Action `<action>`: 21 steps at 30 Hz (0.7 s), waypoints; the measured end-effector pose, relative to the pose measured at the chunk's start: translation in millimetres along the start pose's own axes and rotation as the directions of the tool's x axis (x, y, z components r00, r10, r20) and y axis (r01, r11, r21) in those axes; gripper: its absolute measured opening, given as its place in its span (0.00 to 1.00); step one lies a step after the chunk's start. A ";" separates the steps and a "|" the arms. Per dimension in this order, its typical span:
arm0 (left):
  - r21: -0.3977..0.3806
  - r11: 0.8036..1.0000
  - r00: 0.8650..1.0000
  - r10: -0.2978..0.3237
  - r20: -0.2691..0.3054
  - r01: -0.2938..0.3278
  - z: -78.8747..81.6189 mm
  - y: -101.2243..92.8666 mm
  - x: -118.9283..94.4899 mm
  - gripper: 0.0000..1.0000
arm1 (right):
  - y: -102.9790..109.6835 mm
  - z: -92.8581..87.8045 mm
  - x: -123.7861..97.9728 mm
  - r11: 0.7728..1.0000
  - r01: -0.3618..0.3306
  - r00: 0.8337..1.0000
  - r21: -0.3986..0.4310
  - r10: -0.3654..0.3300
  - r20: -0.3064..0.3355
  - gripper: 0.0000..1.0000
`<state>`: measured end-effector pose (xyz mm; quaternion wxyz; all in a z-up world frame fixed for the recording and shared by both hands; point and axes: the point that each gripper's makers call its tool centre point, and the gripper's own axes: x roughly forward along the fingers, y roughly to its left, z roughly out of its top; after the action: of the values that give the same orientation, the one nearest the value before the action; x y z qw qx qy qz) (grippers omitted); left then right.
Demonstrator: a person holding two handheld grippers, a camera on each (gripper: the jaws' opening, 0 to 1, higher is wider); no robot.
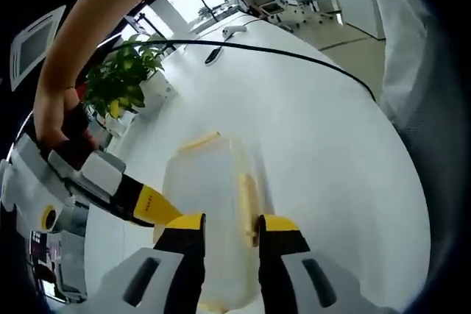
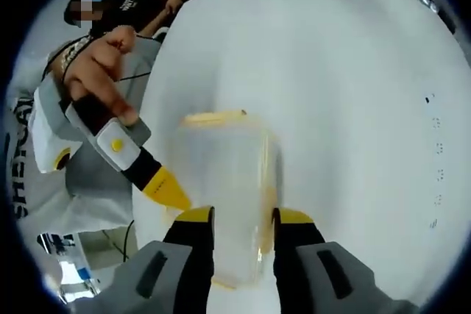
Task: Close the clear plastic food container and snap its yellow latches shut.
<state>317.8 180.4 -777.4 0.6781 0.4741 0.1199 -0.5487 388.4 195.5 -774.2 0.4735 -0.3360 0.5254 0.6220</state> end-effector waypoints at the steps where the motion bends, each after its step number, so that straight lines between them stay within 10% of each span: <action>1: 0.003 1.000 1.000 0.002 -0.002 -0.002 0.0 -0.4 -0.1 0.21 | 0.4 -0.9 0.5 1.000 0.008 1.000 0.001 -0.008 0.006 0.26; 4: -0.023 1.000 1.000 0.010 0.000 -0.010 0.1 0.8 -1.3 0.21 | 1.9 -3.2 -0.7 0.999 0.033 0.999 -0.005 -0.033 0.017 0.27; 7: -0.240 0.971 0.998 0.017 0.069 0.000 4.0 3.0 -4.9 0.21 | 3.4 -5.4 -0.5 0.999 0.046 0.998 -0.006 -0.046 0.049 0.27; 12: -0.257 0.966 0.999 0.001 0.049 0.011 -3.7 2.2 -12.6 0.38 | 4.8 -4.9 -4.4 0.991 0.116 0.983 -0.065 -0.105 0.153 0.27; 16: -0.357 0.934 0.998 -0.001 0.064 0.024 -8.6 12.8 -29.1 0.47 | 8.0 -0.4 -21.0 0.991 0.125 0.946 0.040 -0.131 0.295 0.48; 21: -0.388 0.922 0.998 0.035 0.053 -0.012 -21.6 38.8 -43.5 0.71 | 14.3 -17.6 -33.2 0.975 0.222 0.924 0.007 -0.213 0.319 0.62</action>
<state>342.8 222.5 -739.1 0.7682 0.3158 0.2001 -0.5197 384.3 170.6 -742.9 0.6128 -0.2947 0.3927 0.6192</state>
